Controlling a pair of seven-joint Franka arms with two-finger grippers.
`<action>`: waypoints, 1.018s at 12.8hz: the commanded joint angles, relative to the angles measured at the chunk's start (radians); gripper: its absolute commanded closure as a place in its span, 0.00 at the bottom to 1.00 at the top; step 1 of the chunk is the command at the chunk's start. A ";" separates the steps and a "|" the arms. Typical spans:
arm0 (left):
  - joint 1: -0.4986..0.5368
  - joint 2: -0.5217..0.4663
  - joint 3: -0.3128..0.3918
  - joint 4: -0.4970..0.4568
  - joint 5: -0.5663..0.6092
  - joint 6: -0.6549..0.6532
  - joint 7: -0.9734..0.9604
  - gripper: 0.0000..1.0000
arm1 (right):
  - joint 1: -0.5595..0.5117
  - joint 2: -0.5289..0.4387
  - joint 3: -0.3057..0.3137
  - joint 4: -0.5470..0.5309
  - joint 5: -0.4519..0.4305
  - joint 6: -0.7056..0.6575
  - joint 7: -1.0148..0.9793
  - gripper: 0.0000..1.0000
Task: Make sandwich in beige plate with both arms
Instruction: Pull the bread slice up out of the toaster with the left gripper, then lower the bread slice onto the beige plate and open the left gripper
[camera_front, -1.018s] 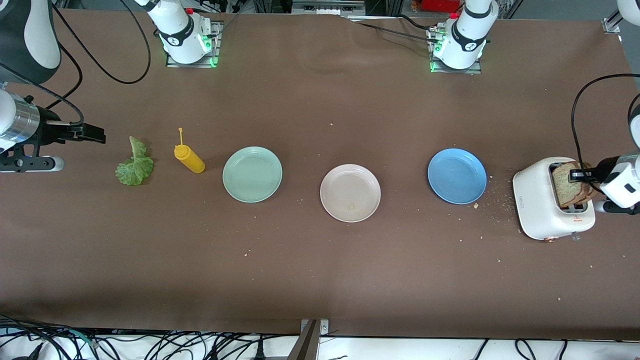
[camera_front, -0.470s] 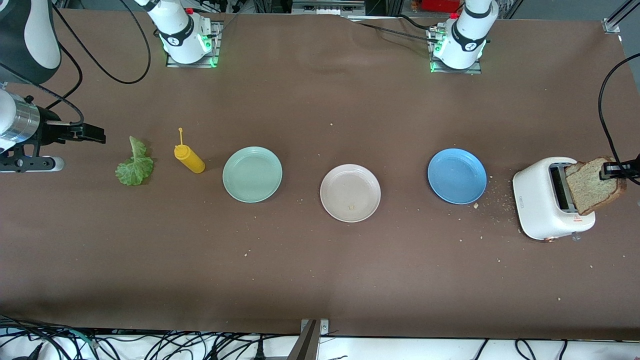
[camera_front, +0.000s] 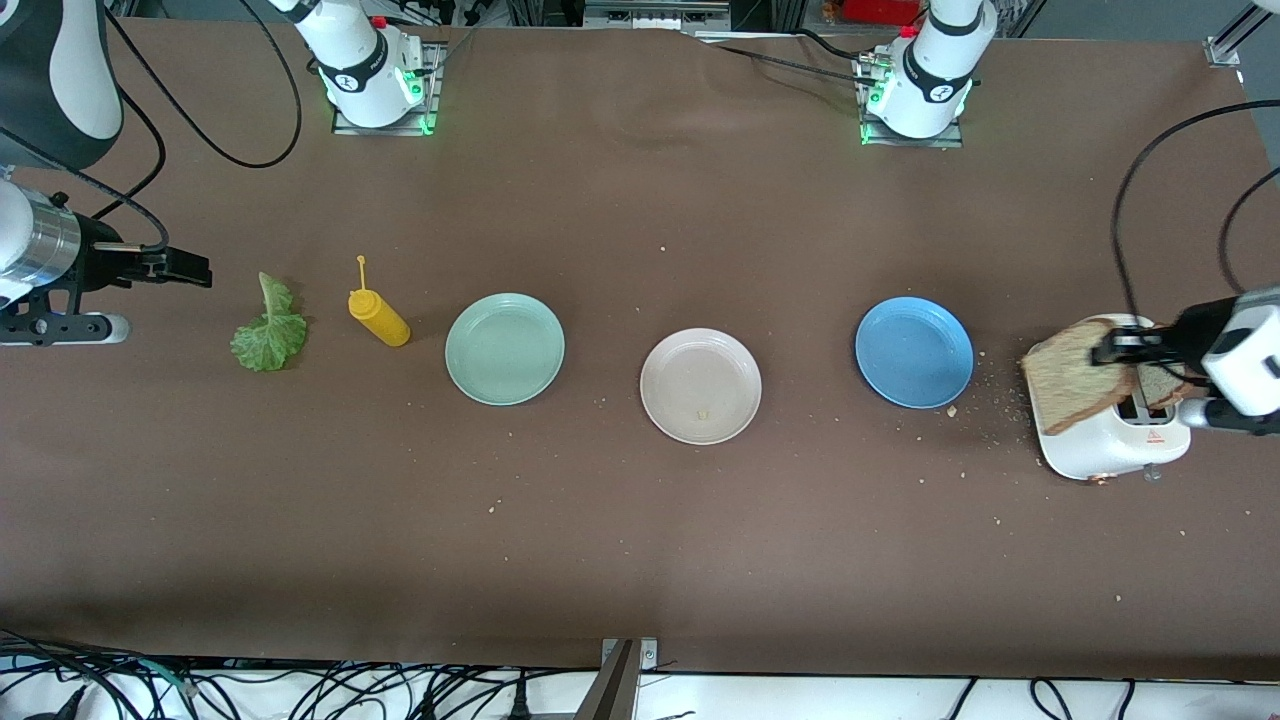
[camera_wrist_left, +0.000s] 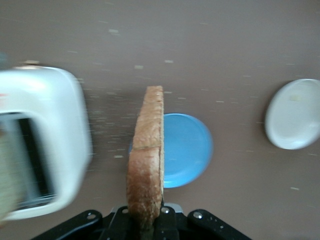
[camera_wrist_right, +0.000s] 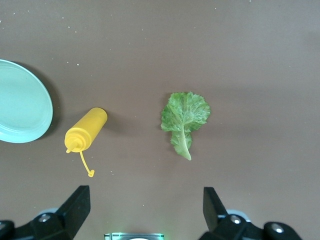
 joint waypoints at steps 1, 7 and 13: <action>-0.078 0.083 -0.008 0.012 -0.175 -0.012 -0.081 1.00 | -0.003 0.000 0.004 -0.003 -0.008 -0.007 0.011 0.00; -0.193 0.278 -0.015 0.027 -0.465 0.092 0.080 1.00 | -0.003 0.008 0.004 0.000 -0.012 0.005 0.011 0.00; -0.276 0.331 -0.018 0.018 -0.548 0.209 0.085 1.00 | -0.003 0.009 0.003 -0.001 -0.011 0.008 0.013 0.00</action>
